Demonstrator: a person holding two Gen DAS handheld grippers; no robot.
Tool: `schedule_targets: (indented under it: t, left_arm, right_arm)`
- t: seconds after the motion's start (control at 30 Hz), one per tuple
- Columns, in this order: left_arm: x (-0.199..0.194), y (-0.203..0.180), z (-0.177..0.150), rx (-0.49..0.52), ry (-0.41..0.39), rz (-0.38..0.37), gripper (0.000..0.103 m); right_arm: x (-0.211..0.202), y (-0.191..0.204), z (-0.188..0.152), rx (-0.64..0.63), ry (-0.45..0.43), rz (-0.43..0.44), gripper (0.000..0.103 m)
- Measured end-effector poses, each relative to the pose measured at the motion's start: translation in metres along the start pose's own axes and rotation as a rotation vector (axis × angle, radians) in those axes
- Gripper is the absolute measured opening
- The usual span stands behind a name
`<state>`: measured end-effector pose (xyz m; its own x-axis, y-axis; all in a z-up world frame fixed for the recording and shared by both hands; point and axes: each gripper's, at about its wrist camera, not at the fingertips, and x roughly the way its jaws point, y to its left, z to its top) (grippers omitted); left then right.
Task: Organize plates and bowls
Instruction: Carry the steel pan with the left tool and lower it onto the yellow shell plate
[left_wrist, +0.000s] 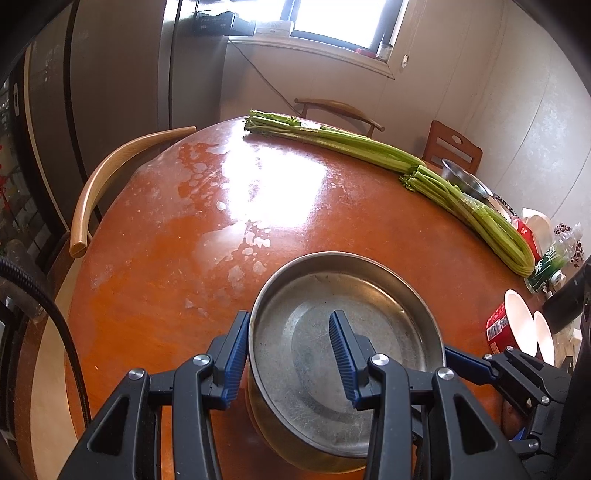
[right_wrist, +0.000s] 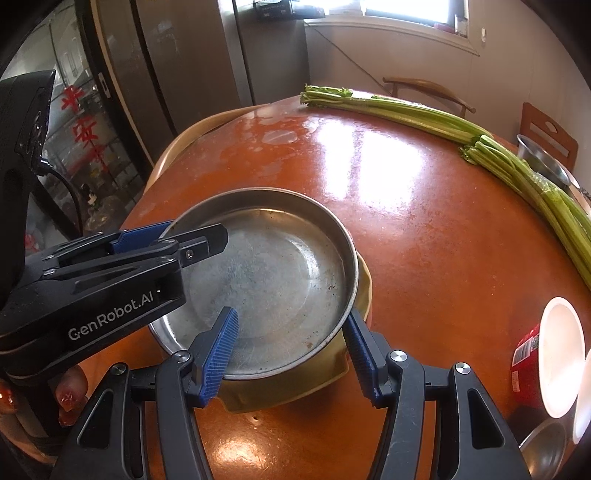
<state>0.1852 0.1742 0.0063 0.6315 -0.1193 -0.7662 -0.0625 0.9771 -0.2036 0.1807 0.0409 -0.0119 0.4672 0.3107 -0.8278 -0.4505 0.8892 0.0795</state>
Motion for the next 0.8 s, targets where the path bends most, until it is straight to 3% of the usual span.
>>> schedule_targets:
  t: [0.8]
  left_arm:
    - [0.003, 0.010, -0.006, -0.011, 0.010, -0.022, 0.043]
  right_arm:
    - [0.008, 0.014, -0.004, -0.093, -0.021, -0.080, 0.061]
